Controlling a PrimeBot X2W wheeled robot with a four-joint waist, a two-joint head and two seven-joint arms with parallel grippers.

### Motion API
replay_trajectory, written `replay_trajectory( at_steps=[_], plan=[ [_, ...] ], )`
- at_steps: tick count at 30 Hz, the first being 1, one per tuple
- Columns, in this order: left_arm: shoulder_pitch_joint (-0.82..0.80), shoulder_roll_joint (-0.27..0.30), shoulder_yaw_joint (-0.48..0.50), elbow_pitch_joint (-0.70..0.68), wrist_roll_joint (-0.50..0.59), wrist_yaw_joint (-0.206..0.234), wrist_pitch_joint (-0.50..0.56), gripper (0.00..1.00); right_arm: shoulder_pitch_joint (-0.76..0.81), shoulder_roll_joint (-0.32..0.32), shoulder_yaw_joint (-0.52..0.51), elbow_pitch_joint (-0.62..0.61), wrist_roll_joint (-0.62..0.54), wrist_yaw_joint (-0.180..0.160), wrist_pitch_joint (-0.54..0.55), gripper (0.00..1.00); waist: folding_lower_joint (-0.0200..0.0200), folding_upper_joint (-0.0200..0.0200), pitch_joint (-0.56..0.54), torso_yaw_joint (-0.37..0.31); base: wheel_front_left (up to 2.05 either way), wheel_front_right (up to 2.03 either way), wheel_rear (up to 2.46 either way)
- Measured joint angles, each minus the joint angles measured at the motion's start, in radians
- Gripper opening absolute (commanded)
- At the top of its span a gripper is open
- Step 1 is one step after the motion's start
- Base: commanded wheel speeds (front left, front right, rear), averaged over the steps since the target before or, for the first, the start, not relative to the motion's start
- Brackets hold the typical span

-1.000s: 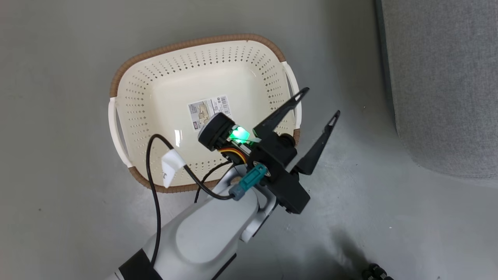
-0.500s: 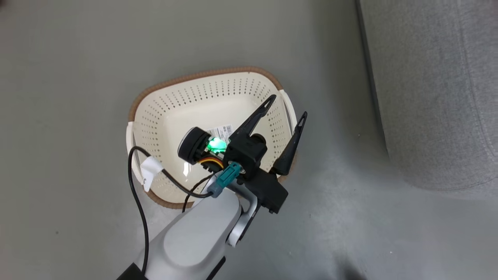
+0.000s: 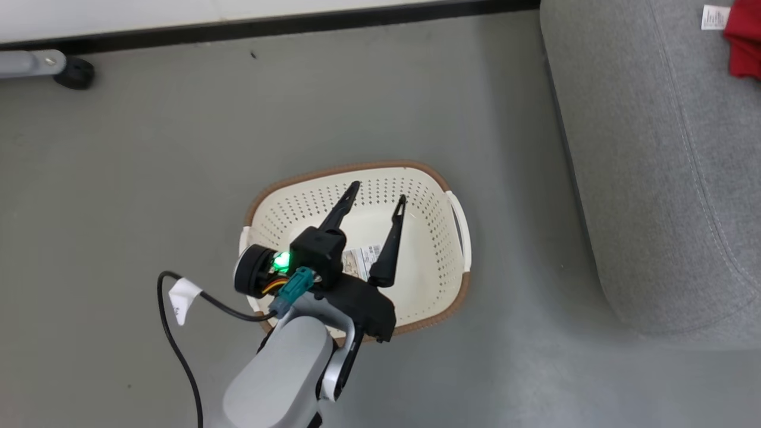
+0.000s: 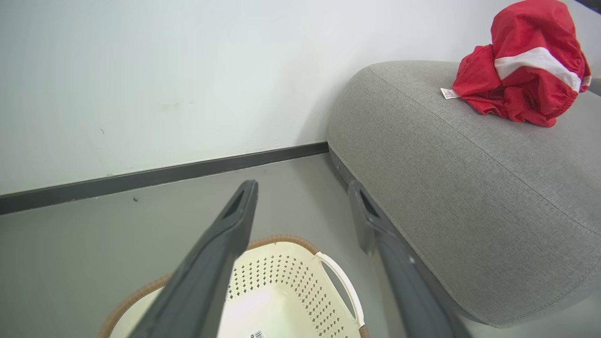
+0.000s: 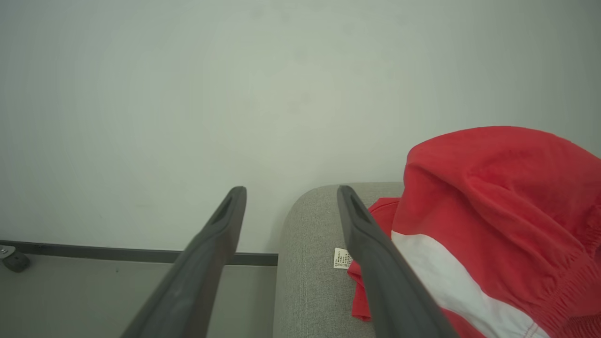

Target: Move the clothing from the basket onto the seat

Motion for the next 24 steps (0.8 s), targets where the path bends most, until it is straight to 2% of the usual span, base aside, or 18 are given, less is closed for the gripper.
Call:
replay_trajectory(
  at_steps=[9, 24],
  plan=[
    [0.092, -0.002, 0.154, 0.028, 0.054, 0.000, 0.000, 1.00, 0.155, 0.061, 0.003, -0.047, 0.018, 0.000, 0.000, 1.00, -0.0001, 0.0000, -0.093, 0.062, 0.00, 0.00, 0.00],
    [0.227, 0.029, 0.370, 0.011, 0.136, 0.000, 0.000, 1.00, 0.318, 0.165, 0.020, -0.099, -0.013, -0.003, 0.000, 1.00, 0.0000, -0.0001, -0.217, 0.111, 0.00, 0.00, 0.00]
  ],
)
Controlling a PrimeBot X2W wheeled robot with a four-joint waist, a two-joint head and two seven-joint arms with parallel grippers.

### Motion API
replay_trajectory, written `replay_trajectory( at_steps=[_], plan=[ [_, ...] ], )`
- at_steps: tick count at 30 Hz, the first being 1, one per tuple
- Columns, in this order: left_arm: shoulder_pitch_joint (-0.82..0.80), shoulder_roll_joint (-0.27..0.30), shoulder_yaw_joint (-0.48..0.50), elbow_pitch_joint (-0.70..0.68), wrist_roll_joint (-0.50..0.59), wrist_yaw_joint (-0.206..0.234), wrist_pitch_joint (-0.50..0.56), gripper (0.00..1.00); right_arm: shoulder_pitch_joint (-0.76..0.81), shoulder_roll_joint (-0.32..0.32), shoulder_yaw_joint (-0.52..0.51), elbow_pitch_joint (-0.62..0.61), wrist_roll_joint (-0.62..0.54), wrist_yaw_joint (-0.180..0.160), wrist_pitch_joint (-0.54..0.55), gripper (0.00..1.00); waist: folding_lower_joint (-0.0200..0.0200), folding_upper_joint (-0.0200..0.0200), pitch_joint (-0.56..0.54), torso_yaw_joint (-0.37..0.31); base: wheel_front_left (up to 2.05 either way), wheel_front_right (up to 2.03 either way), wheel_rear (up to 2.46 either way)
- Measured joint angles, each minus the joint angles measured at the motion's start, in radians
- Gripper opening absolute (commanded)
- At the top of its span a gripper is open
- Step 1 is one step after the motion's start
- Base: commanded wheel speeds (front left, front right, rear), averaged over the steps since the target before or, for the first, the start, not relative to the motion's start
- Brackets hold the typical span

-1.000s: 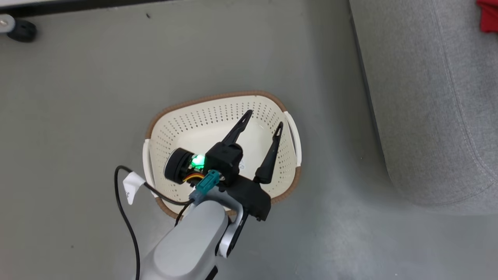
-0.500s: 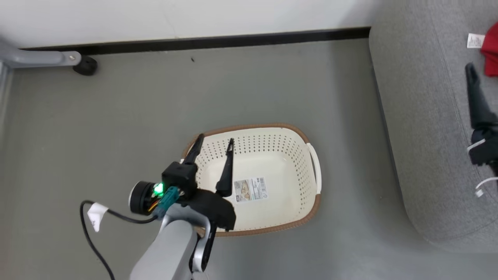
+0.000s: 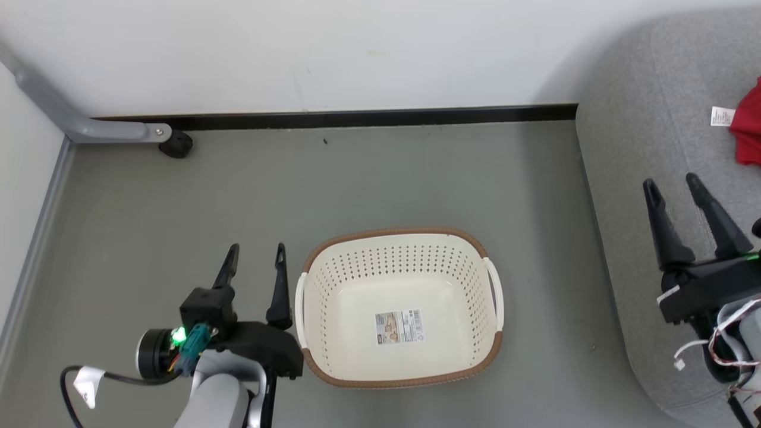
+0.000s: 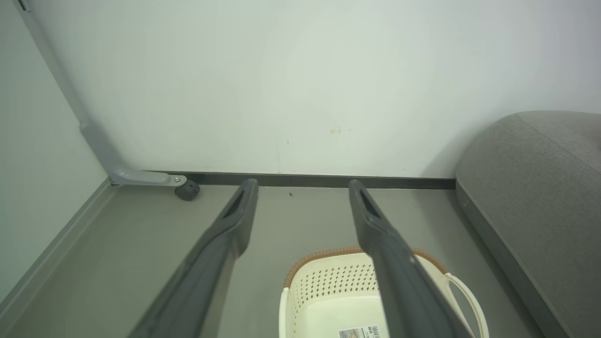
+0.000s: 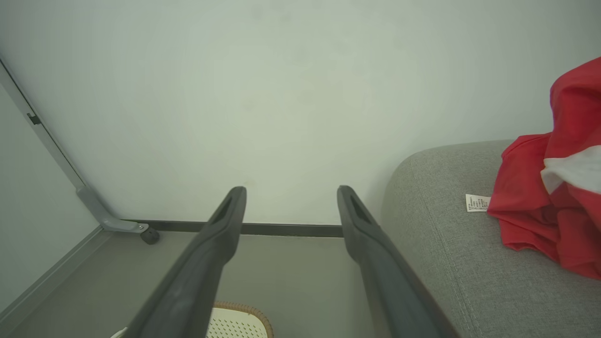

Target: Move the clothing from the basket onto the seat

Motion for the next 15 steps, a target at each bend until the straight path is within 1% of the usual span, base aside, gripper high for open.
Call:
replay_trajectory(
  at_steps=[6, 14, 15],
  plan=[
    [0.066, 0.004, 0.063, -0.028, 0.041, 0.000, 0.000, 1.00, 0.063, 0.035, -0.007, -0.013, -0.016, -0.018, 0.000, 1.00, 0.0001, 0.0000, -0.036, 0.000, 0.00, 0.00, 0.00],
    [0.137, 0.012, 0.109, -0.072, 0.086, 0.000, 0.000, 1.00, 0.133, 0.076, -0.014, -0.042, -0.043, -0.052, 0.000, 1.00, 0.0001, 0.0000, -0.070, -0.014, 0.00, 0.00, 0.00],
    [0.147, 0.012, 0.112, -0.076, 0.091, 0.000, 0.000, 1.00, 0.142, 0.081, -0.013, -0.044, -0.046, -0.053, 0.000, 1.00, 0.0000, 0.0000, -0.074, -0.017, 0.00, 0.00, 0.00]
  ],
)
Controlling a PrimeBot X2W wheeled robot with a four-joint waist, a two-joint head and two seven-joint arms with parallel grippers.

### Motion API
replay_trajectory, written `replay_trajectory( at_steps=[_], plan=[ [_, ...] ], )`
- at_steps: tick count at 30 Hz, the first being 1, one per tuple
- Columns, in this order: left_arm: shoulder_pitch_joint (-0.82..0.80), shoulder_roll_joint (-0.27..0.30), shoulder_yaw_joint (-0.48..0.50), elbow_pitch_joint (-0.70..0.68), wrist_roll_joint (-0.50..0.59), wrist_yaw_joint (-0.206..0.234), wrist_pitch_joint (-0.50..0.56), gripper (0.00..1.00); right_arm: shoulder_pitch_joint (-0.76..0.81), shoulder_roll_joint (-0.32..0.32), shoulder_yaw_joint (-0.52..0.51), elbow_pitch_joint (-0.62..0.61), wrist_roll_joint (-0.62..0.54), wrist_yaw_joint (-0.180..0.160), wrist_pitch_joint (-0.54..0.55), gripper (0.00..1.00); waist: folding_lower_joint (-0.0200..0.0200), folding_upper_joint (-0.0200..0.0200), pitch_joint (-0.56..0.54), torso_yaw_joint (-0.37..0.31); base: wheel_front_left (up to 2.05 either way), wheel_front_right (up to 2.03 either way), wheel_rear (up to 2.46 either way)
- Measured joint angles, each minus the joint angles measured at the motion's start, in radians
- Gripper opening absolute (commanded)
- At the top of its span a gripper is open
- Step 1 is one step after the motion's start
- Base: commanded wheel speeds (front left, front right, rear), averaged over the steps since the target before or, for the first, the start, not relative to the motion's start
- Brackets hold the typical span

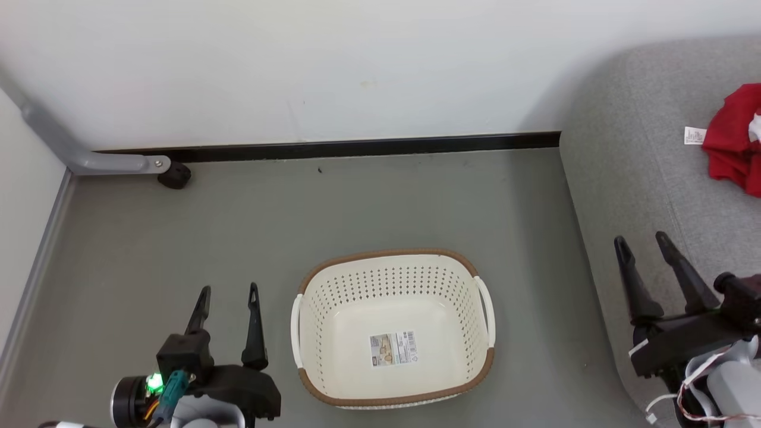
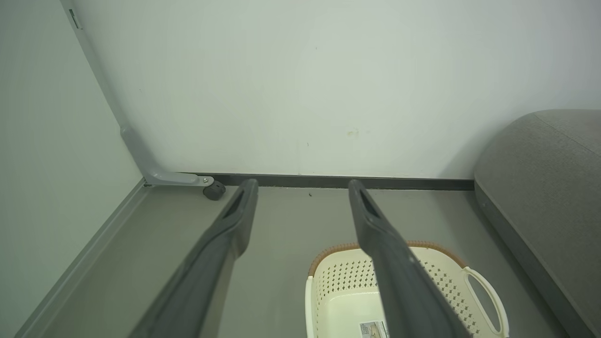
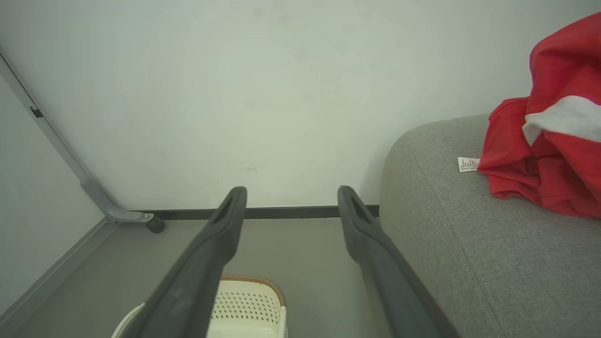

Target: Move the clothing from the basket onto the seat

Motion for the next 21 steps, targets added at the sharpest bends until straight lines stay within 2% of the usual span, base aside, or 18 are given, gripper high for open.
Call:
replay_trajectory(
  at_steps=[7, 14, 21],
  plan=[
    [0.060, -0.005, 0.034, -0.039, 0.022, 0.000, 0.000, 1.00, 0.062, 0.014, -0.009, -0.024, -0.043, -0.017, 0.000, 1.00, 0.0002, 0.0001, -0.012, -0.015, 0.00, 0.00, 0.00],
    [0.128, -0.025, 0.107, -0.060, 0.054, 0.000, 0.000, 1.00, 0.082, 0.025, -0.025, -0.041, -0.065, -0.031, 0.000, 1.00, 0.0002, 0.0001, -0.015, -0.023, 0.00, 0.00, 0.00],
    [0.159, -0.031, 0.115, -0.079, 0.070, 0.000, 0.000, 1.00, 0.103, 0.038, -0.042, -0.047, -0.082, -0.039, 0.000, 1.00, 0.0002, 0.0001, -0.023, -0.025, 0.00, 0.00, 0.00]
  ],
)
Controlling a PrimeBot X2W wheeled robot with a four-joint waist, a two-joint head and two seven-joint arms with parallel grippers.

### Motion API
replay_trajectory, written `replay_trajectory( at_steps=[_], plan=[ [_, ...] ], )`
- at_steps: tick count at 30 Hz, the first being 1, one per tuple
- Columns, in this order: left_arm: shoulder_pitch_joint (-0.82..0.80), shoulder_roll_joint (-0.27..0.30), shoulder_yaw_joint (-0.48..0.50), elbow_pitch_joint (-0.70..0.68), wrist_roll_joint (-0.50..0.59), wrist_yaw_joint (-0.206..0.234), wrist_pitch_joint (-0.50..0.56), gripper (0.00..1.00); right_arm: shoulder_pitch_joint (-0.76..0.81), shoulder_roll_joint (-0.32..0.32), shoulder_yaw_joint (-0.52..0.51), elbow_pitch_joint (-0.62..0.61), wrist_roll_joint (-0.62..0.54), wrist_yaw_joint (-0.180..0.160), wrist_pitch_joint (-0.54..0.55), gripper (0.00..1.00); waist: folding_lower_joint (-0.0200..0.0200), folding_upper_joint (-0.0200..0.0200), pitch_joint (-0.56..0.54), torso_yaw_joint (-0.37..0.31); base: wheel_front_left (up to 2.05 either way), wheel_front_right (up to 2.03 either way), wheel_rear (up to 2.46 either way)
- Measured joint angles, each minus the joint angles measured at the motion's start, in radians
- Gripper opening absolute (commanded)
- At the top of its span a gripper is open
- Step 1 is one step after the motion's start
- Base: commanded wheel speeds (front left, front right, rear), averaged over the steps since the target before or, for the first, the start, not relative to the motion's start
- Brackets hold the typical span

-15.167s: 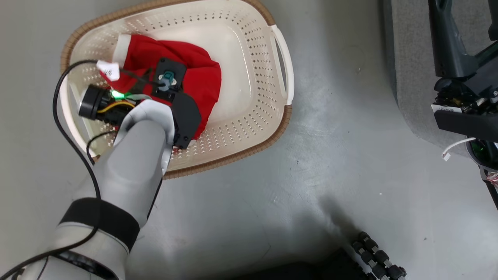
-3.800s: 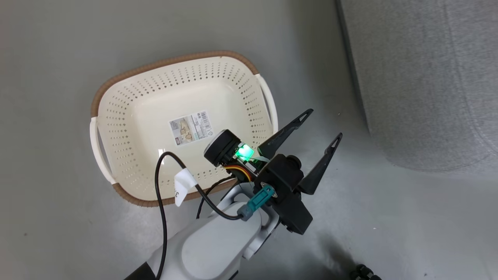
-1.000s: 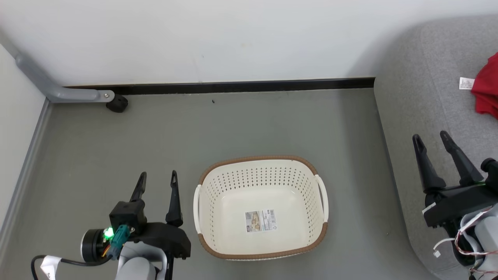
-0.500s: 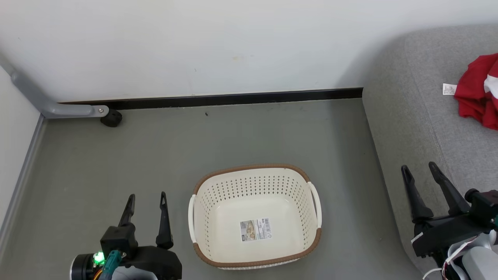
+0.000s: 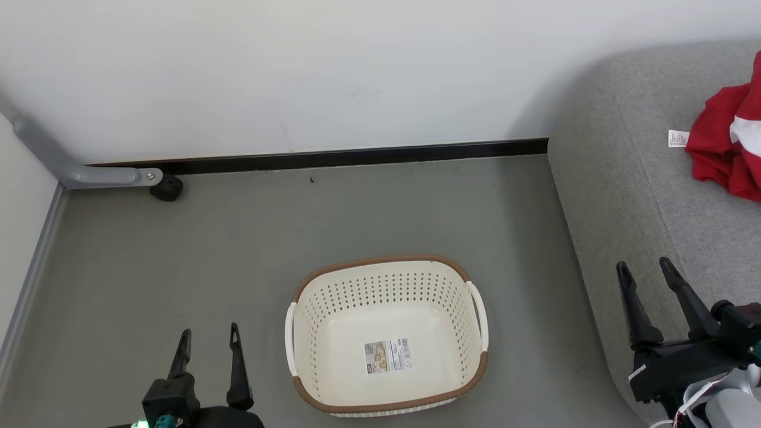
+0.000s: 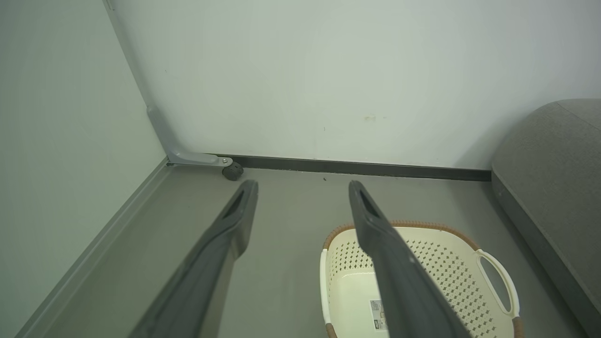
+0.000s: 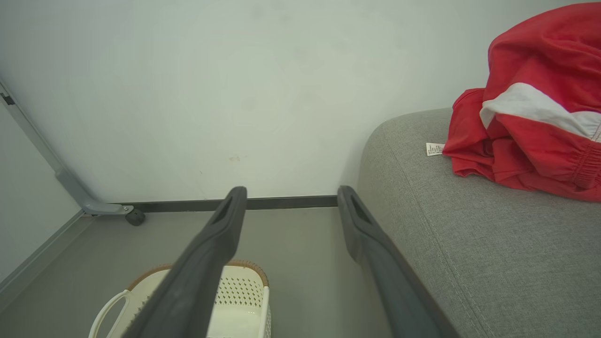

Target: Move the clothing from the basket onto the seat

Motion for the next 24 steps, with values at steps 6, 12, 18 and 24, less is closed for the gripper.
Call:
replay_trajectory(
  at_steps=[6, 12, 18, 24],
  plan=[
    [0.031, -0.002, 0.001, -0.015, 0.011, 0.000, 0.000, 1.00, 0.013, 0.008, -0.005, 0.004, -0.021, -0.005, 0.000, 1.00, -0.0001, 0.0000, -0.020, 0.002, 0.00, 0.00, 0.00],
    [0.046, -0.002, 0.001, -0.026, 0.012, 0.000, 0.000, 1.00, 0.024, 0.019, -0.007, 0.010, -0.030, -0.005, 0.000, 1.00, 0.0000, 0.0000, -0.028, 0.000, 0.00, 0.00, 0.00],
    [0.058, -0.002, 0.002, -0.032, 0.012, 0.000, 0.000, 1.00, 0.025, 0.028, -0.012, 0.014, -0.042, -0.005, 0.000, 1.00, 0.0000, 0.0000, -0.035, -0.002, 0.00, 0.00, 0.00],
    [0.059, -0.003, 0.002, -0.042, 0.016, 0.000, 0.000, 1.00, 0.026, 0.036, -0.019, 0.016, -0.053, -0.005, 0.000, 1.00, 0.0000, 0.0000, -0.037, -0.004, 0.00, 0.00, 0.00]
  ],
)
